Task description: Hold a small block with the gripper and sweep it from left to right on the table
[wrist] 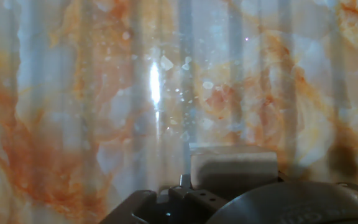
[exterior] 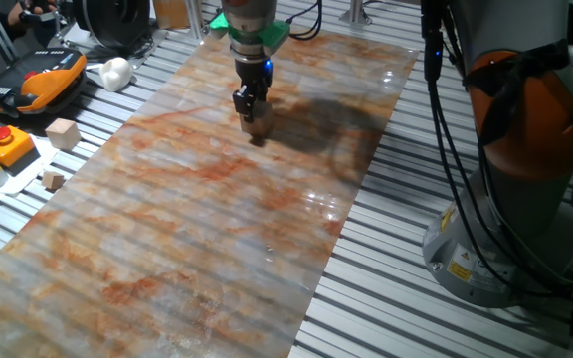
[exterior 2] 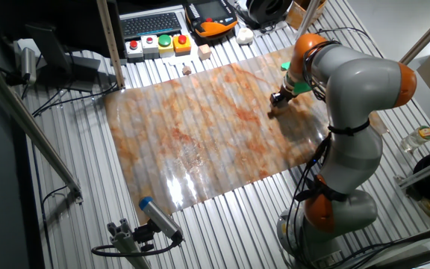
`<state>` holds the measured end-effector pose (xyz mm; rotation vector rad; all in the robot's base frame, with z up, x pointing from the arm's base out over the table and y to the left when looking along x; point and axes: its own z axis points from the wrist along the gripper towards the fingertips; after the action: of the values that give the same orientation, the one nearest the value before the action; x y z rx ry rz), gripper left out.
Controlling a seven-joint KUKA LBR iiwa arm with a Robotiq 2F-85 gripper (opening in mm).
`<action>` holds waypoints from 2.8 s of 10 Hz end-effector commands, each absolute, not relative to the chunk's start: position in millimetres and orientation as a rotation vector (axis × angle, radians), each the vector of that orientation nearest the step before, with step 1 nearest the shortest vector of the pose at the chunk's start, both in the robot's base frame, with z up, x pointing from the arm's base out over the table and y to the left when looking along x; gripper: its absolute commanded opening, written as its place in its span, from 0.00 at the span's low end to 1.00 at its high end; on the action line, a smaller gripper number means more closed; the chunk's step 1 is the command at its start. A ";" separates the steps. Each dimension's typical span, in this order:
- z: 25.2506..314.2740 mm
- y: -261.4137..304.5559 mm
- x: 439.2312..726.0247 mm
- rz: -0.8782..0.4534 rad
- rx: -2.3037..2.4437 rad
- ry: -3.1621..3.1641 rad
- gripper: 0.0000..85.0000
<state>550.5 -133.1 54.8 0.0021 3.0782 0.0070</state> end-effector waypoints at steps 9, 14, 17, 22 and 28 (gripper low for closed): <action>57.7 -112.8 539.9 0.013 0.058 3.083 0.00; 57.1 -102.5 535.2 0.017 0.086 3.082 0.00; 56.7 -96.4 533.1 0.016 0.100 3.082 0.00; 57.1 -95.7 533.3 0.035 0.109 3.083 0.00; 57.1 -95.7 533.3 0.015 0.121 3.075 0.00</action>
<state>533.5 -95.6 57.1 0.1166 3.0750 0.0144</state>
